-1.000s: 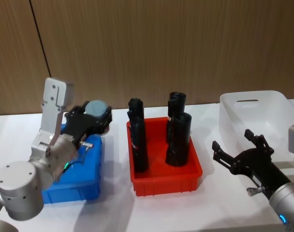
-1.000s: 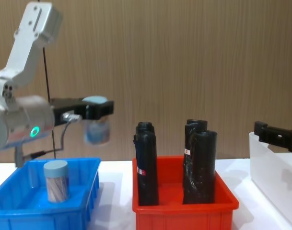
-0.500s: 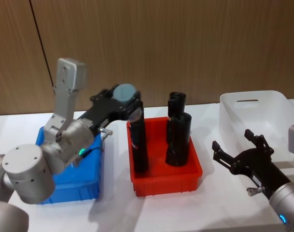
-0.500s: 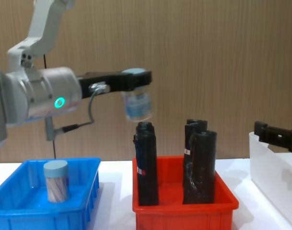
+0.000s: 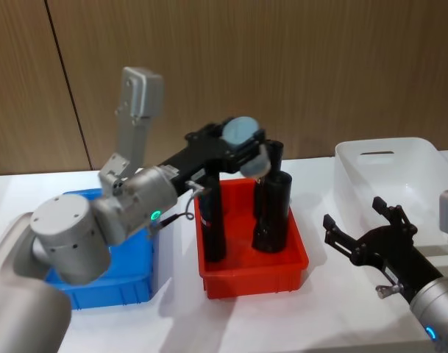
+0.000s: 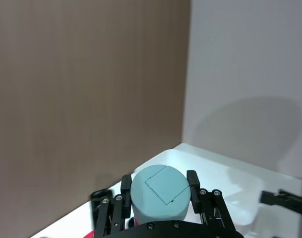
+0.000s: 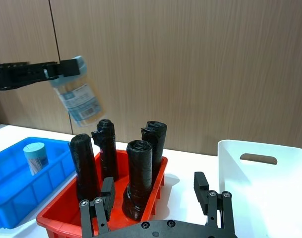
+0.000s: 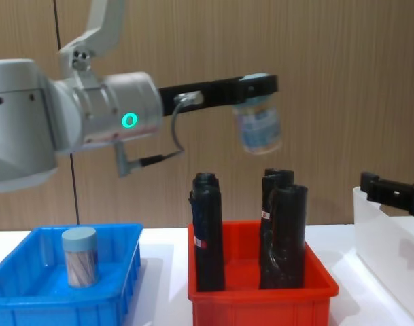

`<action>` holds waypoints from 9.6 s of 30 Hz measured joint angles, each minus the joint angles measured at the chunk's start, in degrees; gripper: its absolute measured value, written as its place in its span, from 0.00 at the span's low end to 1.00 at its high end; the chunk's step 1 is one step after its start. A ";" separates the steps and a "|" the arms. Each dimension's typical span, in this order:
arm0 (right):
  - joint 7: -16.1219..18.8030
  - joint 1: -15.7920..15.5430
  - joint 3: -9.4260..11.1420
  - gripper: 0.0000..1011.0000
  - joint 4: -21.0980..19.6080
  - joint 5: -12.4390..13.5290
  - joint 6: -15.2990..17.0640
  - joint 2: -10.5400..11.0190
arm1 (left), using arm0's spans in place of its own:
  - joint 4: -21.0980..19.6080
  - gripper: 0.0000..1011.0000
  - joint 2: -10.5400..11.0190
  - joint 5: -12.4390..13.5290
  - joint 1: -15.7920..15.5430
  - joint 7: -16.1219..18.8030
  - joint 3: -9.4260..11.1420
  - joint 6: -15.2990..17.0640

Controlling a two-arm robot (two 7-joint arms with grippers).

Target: Pick the cotton swabs from the blue box and place them into the white box.

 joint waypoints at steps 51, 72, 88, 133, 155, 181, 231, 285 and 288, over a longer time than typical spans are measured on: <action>-0.31 0.32 -0.07 0.99 -0.23 -2.38 0.54 -0.07 | 13.93 0.66 -7.21 -4.24 -10.45 -15.96 3.59 2.29; -1.72 1.68 0.77 0.99 -1.88 -7.95 3.46 0.34 | 14.18 0.66 -7.34 -4.31 -10.61 -16.19 3.65 2.31; 1.63 2.38 1.28 0.99 -3.59 -7.69 5.96 0.69 | 14.23 0.66 -7.35 -4.31 -10.65 -16.25 3.65 2.31; 3.39 7.57 -0.25 0.99 -1.05 -18.63 7.07 -2.20 | 14.23 0.66 -7.35 -4.31 -10.65 -16.25 3.65 2.30; 4.19 9.41 -0.43 0.99 0.62 -21.31 6.85 -3.21 | 14.22 0.66 -7.35 -4.31 -10.65 -16.25 3.65 2.30; 5.18 10.96 -0.20 0.62 1.76 -21.88 6.58 -4.02 | 14.22 0.66 -7.35 -4.33 -10.65 -16.23 3.62 2.22; 3.33 11.51 0.82 0.62 5.74 -19.89 6.06 -4.87 | 14.22 0.99 -7.35 -4.31 -10.65 -16.25 3.65 2.30; 0.55 23.33 8.30 0.99 32.50 -7.76 9.16 -4.11 | 14.22 0.99 -7.36 -4.31 -10.65 -16.25 3.65 2.30; 0.61 23.33 8.42 0.99 32.65 -7.70 8.82 -4.09 | 14.22 0.99 -7.35 -4.31 -10.65 -16.25 3.65 2.31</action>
